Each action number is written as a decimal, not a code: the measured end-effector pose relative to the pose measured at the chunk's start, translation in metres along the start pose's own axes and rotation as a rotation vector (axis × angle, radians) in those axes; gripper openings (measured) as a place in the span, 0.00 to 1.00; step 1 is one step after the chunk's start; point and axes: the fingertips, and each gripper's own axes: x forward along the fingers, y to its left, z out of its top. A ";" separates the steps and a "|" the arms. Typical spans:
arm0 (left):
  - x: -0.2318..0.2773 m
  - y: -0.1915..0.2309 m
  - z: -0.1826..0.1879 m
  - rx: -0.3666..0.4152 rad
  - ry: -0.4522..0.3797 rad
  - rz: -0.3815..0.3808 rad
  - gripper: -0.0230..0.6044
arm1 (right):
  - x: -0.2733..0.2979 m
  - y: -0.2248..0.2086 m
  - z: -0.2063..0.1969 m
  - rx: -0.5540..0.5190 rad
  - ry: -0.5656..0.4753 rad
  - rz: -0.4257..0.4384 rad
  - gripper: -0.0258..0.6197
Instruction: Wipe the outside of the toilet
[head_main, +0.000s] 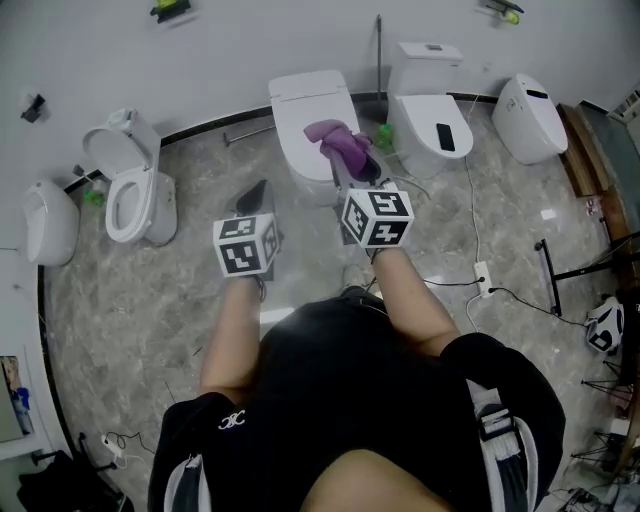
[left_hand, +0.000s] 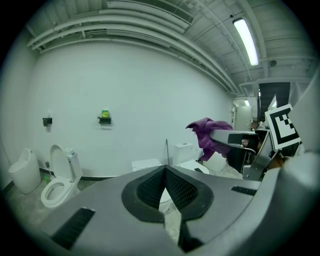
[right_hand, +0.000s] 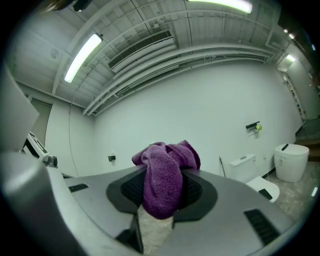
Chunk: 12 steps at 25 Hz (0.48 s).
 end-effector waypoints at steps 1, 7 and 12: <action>0.011 -0.001 0.008 0.014 -0.006 0.002 0.05 | 0.009 -0.009 0.001 0.007 -0.001 0.000 0.24; 0.078 -0.013 0.049 0.079 -0.031 0.055 0.05 | 0.059 -0.059 0.015 -0.019 0.012 0.026 0.24; 0.133 -0.026 0.067 0.016 -0.024 0.071 0.05 | 0.096 -0.101 0.022 -0.039 0.030 0.063 0.24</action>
